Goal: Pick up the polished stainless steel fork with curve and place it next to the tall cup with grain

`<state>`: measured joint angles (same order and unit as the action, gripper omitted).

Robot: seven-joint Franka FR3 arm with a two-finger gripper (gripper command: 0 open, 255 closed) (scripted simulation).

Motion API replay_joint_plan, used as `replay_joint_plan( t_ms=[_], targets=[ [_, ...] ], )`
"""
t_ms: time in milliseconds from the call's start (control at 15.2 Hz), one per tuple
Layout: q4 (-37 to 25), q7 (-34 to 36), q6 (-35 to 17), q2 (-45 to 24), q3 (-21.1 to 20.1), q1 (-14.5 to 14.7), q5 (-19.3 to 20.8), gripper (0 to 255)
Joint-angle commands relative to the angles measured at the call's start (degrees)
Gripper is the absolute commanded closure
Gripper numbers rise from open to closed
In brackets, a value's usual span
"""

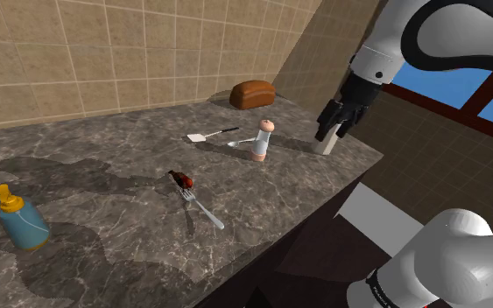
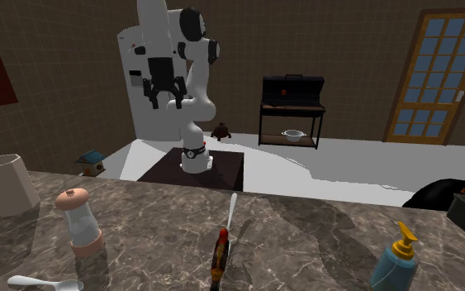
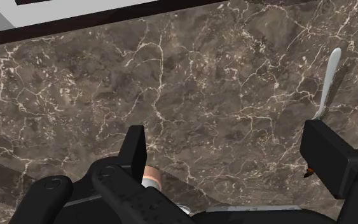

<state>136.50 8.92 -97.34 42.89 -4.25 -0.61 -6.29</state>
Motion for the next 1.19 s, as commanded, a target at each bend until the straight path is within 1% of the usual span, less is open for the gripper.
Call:
replay_joint_plan(
  t_ms=[0,330,660,924,1122],
  targets=[
    [0.00,0.00,0.00,0.00,0.00,0.00,0.00,0],
    [1.85,3.61,-8.69,-6.17,-4.67,1.18,-1.46,0],
    [1.73,7.56,-17.15,-14.17,-9.33,1.91,-1.75,0],
    [0.20,11.24,-23.45,-21.68,-13.02,2.02,-0.64,0],
    [-1.76,14.53,-27.72,-27.85,-15.67,1.88,1.29,0]
  ],
)
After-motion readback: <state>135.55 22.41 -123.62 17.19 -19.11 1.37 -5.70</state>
